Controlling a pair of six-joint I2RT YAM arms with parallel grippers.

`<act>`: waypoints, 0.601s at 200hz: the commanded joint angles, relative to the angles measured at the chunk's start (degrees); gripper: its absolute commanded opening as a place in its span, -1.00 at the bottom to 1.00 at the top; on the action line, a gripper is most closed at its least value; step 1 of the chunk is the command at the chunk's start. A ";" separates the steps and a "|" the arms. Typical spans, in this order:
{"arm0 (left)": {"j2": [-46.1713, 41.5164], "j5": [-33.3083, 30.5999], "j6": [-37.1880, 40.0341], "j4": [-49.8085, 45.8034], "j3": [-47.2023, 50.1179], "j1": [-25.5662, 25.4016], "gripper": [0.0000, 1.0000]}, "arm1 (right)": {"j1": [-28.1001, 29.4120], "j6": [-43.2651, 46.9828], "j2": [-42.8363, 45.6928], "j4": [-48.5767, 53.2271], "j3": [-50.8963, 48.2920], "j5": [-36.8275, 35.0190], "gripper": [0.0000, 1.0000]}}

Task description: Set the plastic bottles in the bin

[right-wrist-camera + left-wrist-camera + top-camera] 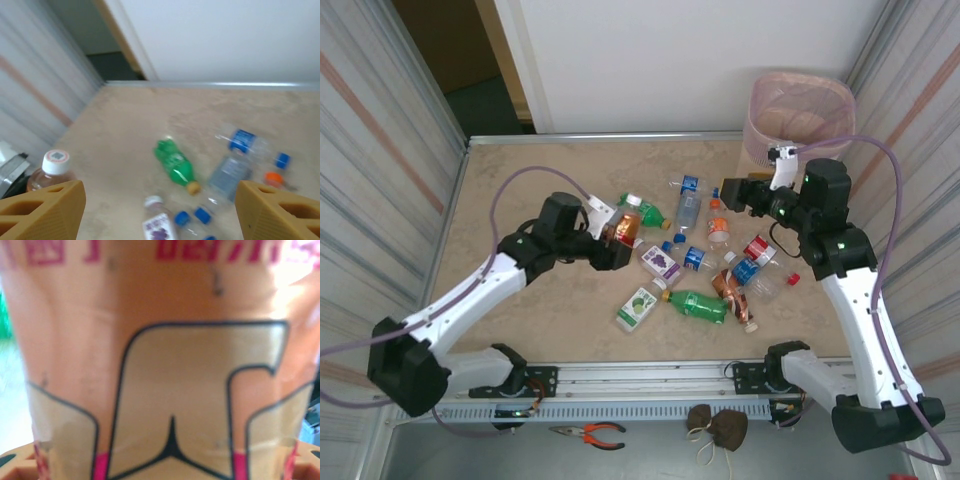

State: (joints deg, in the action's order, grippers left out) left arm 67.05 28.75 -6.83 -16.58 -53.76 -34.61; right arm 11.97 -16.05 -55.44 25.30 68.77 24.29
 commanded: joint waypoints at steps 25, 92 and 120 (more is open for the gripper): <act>-5.33 14.71 -6.42 21.13 2.42 -0.12 0.18 | 6.17 -3.57 1.15 -13.20 0.63 14.29 0.58; -4.74 22.96 -6.37 27.34 -2.06 -7.12 0.17 | 17.77 0.13 -2.06 -15.87 6.56 18.93 0.62; -4.84 24.42 -5.41 27.21 -3.30 -9.30 0.17 | 21.22 0.23 -4.50 -16.11 8.99 20.18 0.55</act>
State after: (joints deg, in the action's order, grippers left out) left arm 62.65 49.45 -13.47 7.97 -54.54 -42.59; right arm 30.94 -17.12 -58.33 11.31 75.18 41.98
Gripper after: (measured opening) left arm 0.588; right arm 0.785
